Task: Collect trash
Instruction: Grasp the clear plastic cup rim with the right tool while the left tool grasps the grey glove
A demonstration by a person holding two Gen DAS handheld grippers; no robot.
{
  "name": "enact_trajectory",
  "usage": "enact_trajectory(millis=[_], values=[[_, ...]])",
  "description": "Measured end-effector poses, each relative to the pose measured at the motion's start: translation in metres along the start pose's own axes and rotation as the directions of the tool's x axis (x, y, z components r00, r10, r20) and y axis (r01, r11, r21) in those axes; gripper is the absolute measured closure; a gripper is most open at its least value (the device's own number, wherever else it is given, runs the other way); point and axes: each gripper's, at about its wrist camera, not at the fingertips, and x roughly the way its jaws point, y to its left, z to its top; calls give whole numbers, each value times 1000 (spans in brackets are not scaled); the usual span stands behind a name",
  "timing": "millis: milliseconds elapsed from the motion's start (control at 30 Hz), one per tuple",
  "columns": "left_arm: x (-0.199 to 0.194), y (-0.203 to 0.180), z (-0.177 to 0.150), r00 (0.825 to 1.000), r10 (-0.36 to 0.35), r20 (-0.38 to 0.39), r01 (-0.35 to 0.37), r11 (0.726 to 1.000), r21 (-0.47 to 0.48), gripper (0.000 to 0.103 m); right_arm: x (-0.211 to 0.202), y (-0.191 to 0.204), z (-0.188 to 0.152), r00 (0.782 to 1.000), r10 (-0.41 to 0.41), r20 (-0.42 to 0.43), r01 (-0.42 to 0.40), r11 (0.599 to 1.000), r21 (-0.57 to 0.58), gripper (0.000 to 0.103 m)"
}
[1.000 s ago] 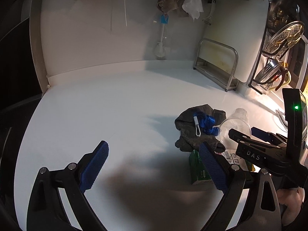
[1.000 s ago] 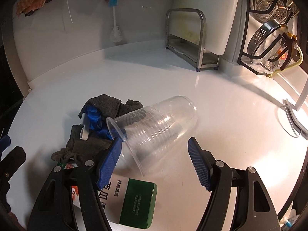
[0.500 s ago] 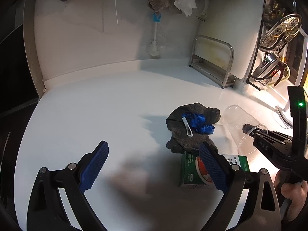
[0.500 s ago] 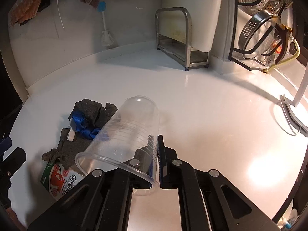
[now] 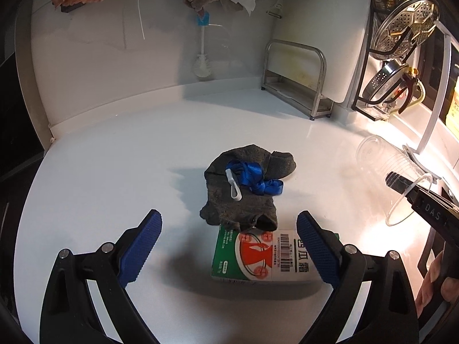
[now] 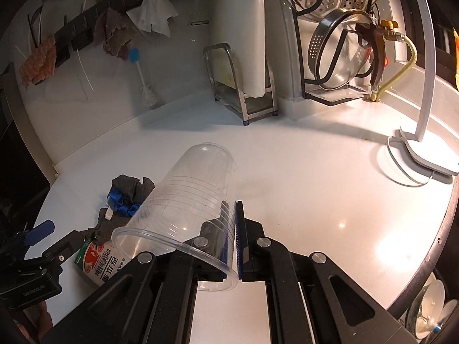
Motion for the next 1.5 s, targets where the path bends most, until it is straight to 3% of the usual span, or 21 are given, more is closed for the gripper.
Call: enact_trajectory(millis=[500,800,1000,1133,1500], values=[[57,-15,29,994,100,-35,-100,995,4,13,8,5,-9,997,71,-42,-71,997,5,99],[71,-11,31,993,100,-67,-101,995,-2,36,14,0,-10,994,86,-67,-84,996,31,98],[69,-17,29,995,85,-53,-84,996,18,61,16,-1,-10,994,85,-74,-83,996,35,98],[67,-19,27,997,61,-46,-60,998,23,84,17,-1,-11,993,86,-76,-84,996,37,98],[50,-15,24,999,33,-3,-33,999,9,94,18,-3,-11,994,86,-71,-84,996,42,99]])
